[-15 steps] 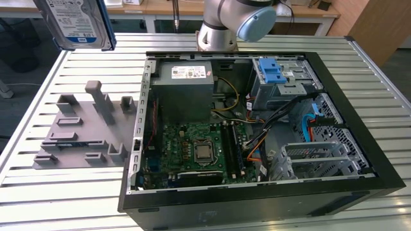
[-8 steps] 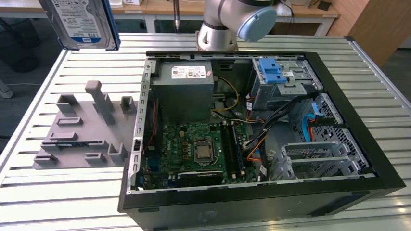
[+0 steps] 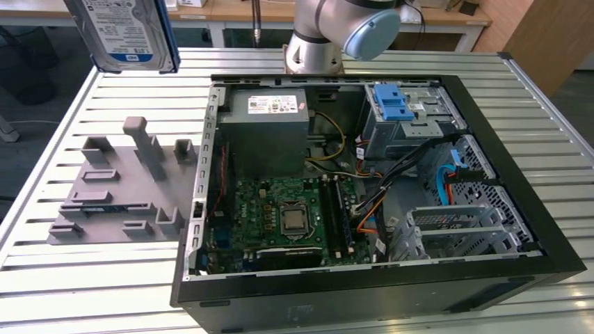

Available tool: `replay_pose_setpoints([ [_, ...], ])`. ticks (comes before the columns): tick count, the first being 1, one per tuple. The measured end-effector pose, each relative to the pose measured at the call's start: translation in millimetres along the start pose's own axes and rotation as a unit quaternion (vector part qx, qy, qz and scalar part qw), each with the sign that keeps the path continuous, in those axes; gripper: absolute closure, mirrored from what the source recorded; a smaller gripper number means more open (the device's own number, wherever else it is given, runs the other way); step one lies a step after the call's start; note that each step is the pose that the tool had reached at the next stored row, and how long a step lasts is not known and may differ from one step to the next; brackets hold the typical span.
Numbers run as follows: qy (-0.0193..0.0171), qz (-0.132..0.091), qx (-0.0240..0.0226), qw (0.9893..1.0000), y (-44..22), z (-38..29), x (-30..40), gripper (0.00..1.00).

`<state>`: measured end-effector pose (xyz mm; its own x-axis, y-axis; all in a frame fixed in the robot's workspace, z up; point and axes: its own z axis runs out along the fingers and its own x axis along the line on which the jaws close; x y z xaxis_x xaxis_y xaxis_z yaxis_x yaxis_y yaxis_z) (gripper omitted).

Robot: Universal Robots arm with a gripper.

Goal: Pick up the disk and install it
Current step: 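Pick up the disk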

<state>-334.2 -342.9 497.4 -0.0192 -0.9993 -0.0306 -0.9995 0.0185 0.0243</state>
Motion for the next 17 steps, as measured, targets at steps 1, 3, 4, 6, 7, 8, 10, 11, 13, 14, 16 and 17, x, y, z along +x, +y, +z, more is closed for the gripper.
replay_pose_setpoints([
  [1,0.0000,0.000,0.0000,1.0000,-0.9,-0.1,0.0,0.64],
  [3,0.0000,0.000,0.0000,1.0000,-2.4,-0.1,1.0,0.64],
  [4,0.0000,0.000,-0.0001,1.0000,-3.1,-0.2,1.9,0.64],
  [6,0.0000,0.000,0.0000,1.0000,-4.0,-0.3,4.6,0.64],
  [7,0.0000,0.000,0.0000,1.0000,-4.3,-0.3,5.8,0.64],
  [8,0.0000,0.000,0.0000,1.0000,-5.2,-0.4,8.6,0.64],
  [10,0.0000,0.000,0.0000,1.0000,-6.1,-0.5,11.2,0.64],
  [11,0.0000,0.000,0.0000,1.0000,-6.8,-0.6,12.6,0.64],
  [13,0.0000,0.000,0.0000,1.0000,-8.0,-0.7,14.9,0.64],
  [14,0.0000,0.000,0.0000,1.0000,-8.6,-0.7,16.0,0.64],
  [16,0.0000,0.000,0.0000,1.0000,-9.9,-0.8,18.0,0.64],
  [17,0.0000,0.000,0.0000,1.0000,-10.5,-0.9,19.0,0.64],
])
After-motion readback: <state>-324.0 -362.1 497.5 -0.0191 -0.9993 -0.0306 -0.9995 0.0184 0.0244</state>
